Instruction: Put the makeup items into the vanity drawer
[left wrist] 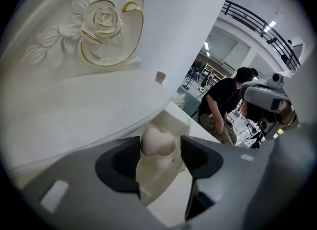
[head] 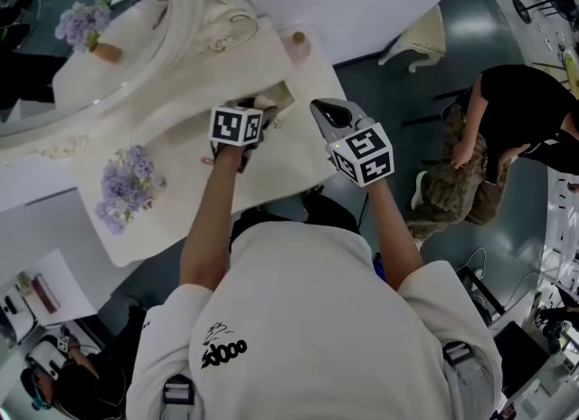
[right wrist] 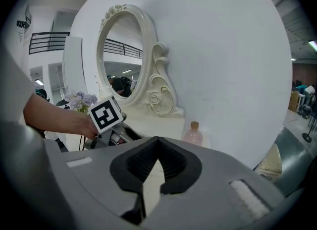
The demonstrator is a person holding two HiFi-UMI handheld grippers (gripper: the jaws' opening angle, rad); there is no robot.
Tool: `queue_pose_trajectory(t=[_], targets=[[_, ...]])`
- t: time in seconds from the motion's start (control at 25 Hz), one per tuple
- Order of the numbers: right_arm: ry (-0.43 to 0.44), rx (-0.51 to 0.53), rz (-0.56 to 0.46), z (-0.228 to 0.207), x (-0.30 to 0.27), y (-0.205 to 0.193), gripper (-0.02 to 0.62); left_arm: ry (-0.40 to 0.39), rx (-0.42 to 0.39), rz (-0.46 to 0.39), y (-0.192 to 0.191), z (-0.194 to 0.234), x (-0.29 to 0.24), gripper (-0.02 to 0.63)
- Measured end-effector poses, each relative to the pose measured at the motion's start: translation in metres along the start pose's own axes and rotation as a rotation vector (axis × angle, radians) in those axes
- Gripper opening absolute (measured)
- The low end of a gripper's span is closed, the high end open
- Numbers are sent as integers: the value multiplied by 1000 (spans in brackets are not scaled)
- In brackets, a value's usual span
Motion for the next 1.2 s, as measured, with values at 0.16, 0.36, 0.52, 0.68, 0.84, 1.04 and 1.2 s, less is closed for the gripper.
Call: queue_pose_trajectory(t=[0.16,0.36,0.52,0.68,0.84,1.04,1.2], targets=[[7,16,-5,5,-2,3,3,-4,19,-39,-1,0,5,313],[8,37,-21,16,0,7,3,60,-19,-151,3,1,35,289],[3,74,-54,28,3,19,3,117,-105,-304,14,-5,77,181],[2,115,-109,40,6,36,3,169,-175,-421,16,-10,119,95],[17,145,-153,58,11,49,3,207,-208,-509,8,-17,161,17],[70,197,-162,82,-1,58,5,238,-235,-578,-11,-18,203,17],[131,233,-147,106,-19,62,5,281,-205,-569,-38,-7,220,17]])
Point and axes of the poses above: the fingertips, and each gripper's own axes: x backward along the fingers, z to its left, y out of its top, the point moved 9 cm from there along x, backward along the fingers, and after that the axes turned 5 degrees about y, right-handed, at the moved point
